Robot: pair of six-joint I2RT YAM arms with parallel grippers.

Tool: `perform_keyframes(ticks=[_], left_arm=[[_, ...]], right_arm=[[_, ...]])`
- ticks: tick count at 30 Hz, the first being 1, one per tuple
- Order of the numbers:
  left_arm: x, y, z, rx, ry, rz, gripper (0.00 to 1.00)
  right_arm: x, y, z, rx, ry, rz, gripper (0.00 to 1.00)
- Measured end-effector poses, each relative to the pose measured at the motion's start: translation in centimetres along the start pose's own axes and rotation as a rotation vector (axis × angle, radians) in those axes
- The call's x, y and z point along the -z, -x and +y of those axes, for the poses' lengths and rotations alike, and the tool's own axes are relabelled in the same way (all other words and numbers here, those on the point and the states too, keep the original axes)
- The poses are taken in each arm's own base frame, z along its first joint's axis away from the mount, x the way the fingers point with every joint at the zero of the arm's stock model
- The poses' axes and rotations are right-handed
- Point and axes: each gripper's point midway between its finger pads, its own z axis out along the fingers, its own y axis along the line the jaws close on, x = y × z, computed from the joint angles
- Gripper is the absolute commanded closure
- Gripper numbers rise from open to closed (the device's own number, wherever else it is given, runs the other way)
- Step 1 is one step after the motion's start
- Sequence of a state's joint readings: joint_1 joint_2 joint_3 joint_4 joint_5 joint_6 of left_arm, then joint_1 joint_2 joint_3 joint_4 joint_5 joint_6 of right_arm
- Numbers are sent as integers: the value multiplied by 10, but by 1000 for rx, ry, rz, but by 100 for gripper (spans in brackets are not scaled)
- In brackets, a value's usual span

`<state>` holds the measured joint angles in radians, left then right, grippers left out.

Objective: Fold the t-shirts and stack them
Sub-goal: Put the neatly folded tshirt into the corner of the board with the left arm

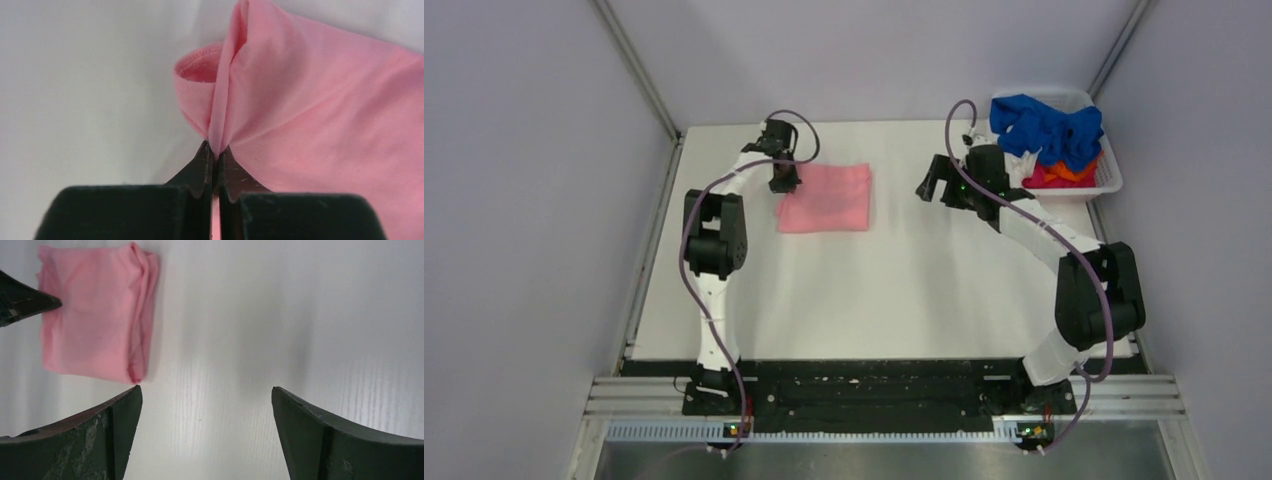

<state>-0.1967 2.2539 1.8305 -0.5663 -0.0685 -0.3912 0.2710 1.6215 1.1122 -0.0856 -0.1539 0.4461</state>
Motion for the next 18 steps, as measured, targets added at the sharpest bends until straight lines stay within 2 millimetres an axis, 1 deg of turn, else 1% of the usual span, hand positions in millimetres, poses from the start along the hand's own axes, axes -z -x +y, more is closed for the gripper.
perform_keyframes(ticks=[3,4,5,8,11,14,16,18], left_arm=[[1,20,38,1,110,-48,100],[3,29,57,6,152,-66,100],[5,37,70,11,181,-80,100],[10,70,115,21,270,-145,100],[12,111,160,25,331,-225,100],[8,141,193,21,369,-285,100],[4,155,212,10,396,-315,100],[-2,163,226,-6,424,-334,100]], right_arm=[[6,1,-10,21,-51,-19,1],[8,1,-13,27,-68,-27,1],[10,2,-17,34,-88,-35,1],[15,7,-26,51,-142,-60,1],[20,12,-34,63,-187,-89,1],[23,14,-42,74,-228,-105,1],[24,14,-46,79,-250,-108,1],[25,15,-50,83,-272,-116,1]])
